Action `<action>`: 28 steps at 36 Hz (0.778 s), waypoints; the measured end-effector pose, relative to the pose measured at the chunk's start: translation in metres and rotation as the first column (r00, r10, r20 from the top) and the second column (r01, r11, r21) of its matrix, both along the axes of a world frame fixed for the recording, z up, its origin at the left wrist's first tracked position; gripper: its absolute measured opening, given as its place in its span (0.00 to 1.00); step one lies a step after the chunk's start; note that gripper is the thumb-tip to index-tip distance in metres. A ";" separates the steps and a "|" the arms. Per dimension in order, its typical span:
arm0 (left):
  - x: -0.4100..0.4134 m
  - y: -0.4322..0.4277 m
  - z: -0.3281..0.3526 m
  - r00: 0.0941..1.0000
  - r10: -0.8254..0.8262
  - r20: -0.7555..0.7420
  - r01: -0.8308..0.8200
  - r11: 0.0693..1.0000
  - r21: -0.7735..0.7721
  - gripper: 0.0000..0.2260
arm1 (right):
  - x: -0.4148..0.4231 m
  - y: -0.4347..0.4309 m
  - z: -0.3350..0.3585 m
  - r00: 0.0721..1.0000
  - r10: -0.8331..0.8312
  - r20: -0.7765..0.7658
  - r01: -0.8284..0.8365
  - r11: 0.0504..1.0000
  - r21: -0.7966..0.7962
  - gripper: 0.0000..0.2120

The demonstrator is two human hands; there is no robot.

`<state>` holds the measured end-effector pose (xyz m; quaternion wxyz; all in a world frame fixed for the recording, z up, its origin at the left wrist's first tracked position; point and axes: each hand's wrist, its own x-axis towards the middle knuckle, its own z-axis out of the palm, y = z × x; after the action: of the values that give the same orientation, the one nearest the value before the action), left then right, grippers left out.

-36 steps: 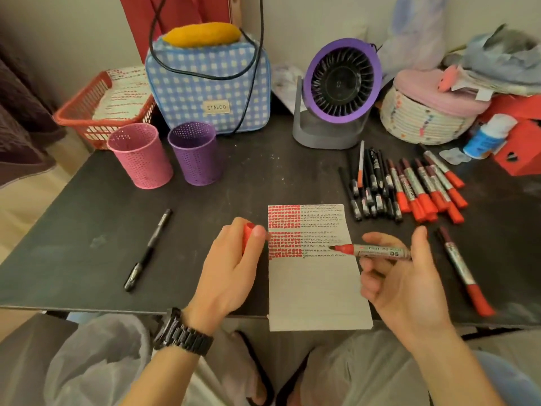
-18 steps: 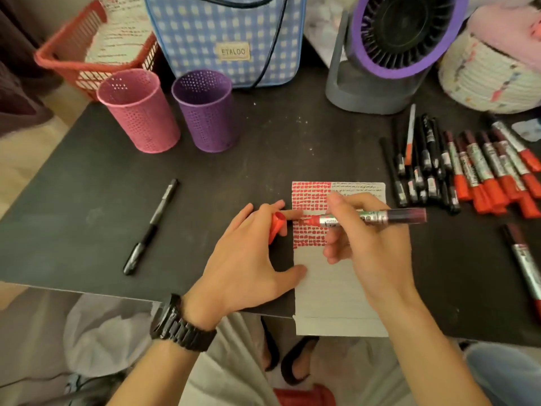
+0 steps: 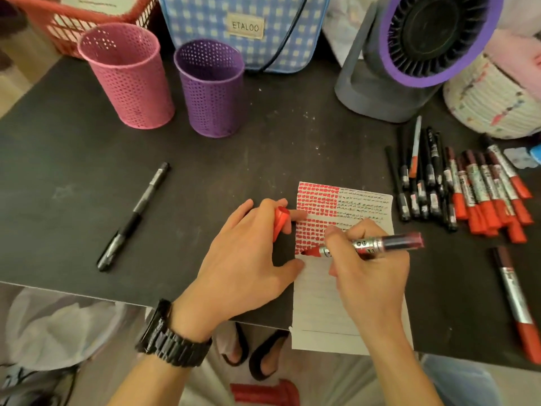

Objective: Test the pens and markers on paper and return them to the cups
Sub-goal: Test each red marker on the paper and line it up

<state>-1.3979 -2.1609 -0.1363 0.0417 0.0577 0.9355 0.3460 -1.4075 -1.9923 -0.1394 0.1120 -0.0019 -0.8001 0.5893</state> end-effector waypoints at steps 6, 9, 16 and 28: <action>0.001 -0.002 0.002 1.000 -0.012 -0.014 0.012 1.000 0.017 0.20 | -0.002 -0.002 0.001 0.999 -0.019 0.034 0.019 1.000 0.019 0.15; 0.001 -0.002 0.000 1.000 -0.007 -0.022 0.007 1.000 0.008 0.20 | -0.001 -0.002 0.001 0.999 -0.021 0.031 0.020 0.999 0.026 0.15; 0.001 -0.001 -0.003 0.999 0.011 -0.030 -0.011 1.000 -0.006 0.20 | -0.001 -0.004 0.000 1.000 -0.020 0.023 0.019 0.998 0.054 0.14; 0.001 0.000 0.002 1.000 0.004 -0.002 -0.004 1.000 0.004 0.21 | -0.001 -0.003 -0.001 0.999 -0.029 0.032 0.027 0.997 0.071 0.13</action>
<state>-1.3967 -2.1612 -0.1346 0.0400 0.0564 0.9349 0.3481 -1.4089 -1.9952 -0.1406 0.1072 -0.0187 -0.8222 0.5588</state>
